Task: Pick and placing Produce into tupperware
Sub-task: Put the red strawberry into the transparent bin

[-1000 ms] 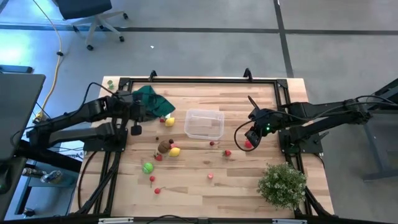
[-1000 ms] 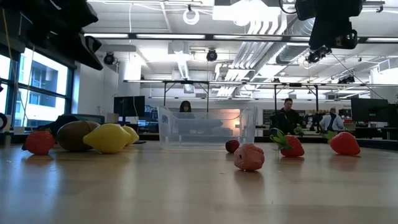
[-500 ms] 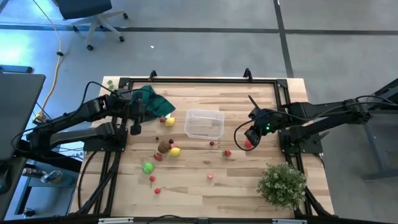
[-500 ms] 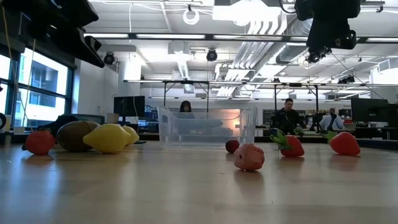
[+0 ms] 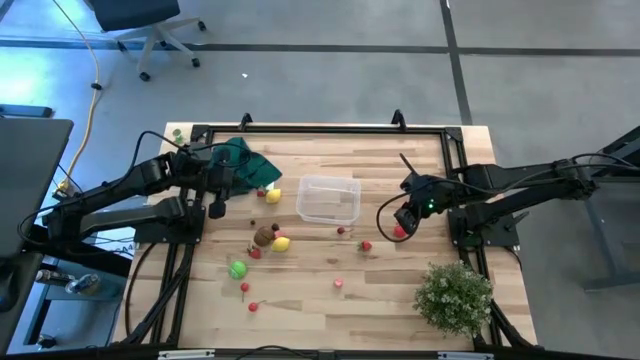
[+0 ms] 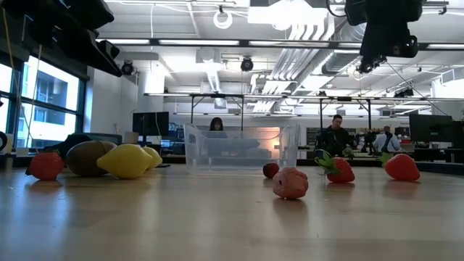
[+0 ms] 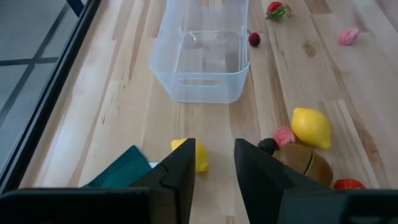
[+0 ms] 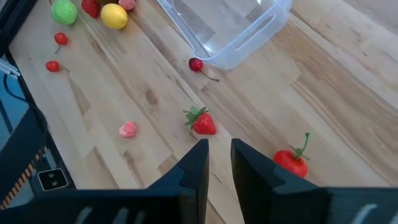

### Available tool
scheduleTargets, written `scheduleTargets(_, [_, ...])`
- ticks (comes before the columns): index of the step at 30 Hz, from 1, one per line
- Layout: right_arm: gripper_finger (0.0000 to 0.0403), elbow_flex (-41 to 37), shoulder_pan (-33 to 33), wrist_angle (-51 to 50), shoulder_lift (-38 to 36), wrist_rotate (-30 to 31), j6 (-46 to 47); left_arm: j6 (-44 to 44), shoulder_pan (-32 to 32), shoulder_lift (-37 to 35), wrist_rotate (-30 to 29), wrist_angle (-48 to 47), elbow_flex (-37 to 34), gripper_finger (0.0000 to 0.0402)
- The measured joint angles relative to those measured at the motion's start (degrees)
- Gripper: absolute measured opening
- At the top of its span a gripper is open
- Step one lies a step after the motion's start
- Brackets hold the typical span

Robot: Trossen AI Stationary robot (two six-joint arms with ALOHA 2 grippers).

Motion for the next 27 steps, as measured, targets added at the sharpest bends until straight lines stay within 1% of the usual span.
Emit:
scheduleTargets(6, [0.006, 0.0, 0.0, -1.0, 0.0, 0.18, 5.64, 0.0, 0.0, 0.0, 0.0, 0.02, 0.0, 0.01])
scheduleTargets(11, [0.0065, 0.0, 0.02, -6.88, 0.0, 0.13, 12.91, 0.0, 0.0, 0.0, -0.02, 0.06, 0.0, 0.0099])
scheduleTargets(15, [0.009, 0.0, 0.02, -9.76, 0.02, 0.49, 13.48, 0.0, 0.0, 0.0, -0.02, 0.07, -0.02, 0.0099])
scheduleTargets(23, [0.016, 0.0, 0.02, -10.48, 0.02, 2.87, 12.32, 0.0, 0.0, 0.0, -0.07, 0.07, -0.02, 0.0099])
scheduleTargets(27, [0.0174, 0.0, 0.25, -12.91, 0.45, 5.53, 19.95, 0.0, 0.0, 0.0, -0.11, 0.07, -0.02, 0.0099])
